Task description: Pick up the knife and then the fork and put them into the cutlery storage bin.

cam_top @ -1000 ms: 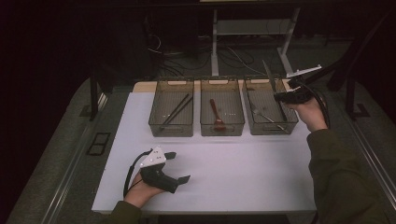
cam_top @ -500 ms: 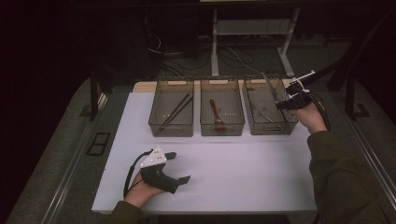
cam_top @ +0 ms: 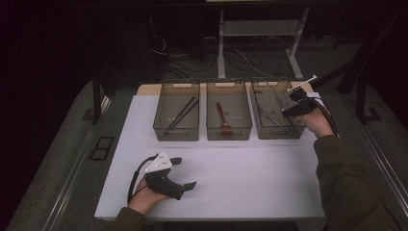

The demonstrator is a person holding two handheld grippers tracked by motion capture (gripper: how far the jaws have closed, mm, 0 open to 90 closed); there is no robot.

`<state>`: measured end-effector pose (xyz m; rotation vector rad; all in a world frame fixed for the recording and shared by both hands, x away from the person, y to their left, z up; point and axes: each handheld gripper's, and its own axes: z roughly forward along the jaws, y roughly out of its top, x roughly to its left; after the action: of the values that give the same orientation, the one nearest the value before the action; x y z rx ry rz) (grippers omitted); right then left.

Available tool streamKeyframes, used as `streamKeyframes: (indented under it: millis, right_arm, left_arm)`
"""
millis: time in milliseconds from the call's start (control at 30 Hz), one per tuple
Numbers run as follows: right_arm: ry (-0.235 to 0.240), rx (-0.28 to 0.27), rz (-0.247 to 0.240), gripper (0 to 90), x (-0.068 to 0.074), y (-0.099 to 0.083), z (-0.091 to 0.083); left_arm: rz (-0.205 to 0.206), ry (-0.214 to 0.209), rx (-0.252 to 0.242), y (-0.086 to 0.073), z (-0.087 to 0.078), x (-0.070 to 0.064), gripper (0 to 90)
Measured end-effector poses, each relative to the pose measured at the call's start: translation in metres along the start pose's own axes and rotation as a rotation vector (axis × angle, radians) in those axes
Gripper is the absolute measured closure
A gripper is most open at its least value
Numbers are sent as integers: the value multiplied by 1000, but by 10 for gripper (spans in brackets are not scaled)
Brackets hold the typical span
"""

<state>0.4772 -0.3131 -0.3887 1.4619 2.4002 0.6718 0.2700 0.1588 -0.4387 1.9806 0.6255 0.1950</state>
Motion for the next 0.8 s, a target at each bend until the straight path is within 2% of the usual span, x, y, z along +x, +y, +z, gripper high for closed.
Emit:
streamKeyframes:
  millis: [133,200,333,467,600,733,800]
  right_arm:
    - [-2,26,1,772,3,1,6]
    - [1,19,0,752,4,1,6]
    - [17,-19,21,650,4,1,3]
    - [62,-79,44,528,2,0,-4]
    - [47,-133,27,469,4,-2,-11]
    - [78,-178,57,397,5,-6,-16]
    - [63,-190,53,369,6,-9,-18]
  left_arm:
    - [1,0,-1,0,0,0,0]
    - [1,0,-2,0,-1,0,0]
    - [1,0,-2,0,-1,0,0]
    - [-2,-1,-1,0,0,0,0]
    - [2,-3,11,-1,1,0,0]
    - [2,-6,16,-1,1,0,0]
    - [1,-5,17,-1,1,0,0]
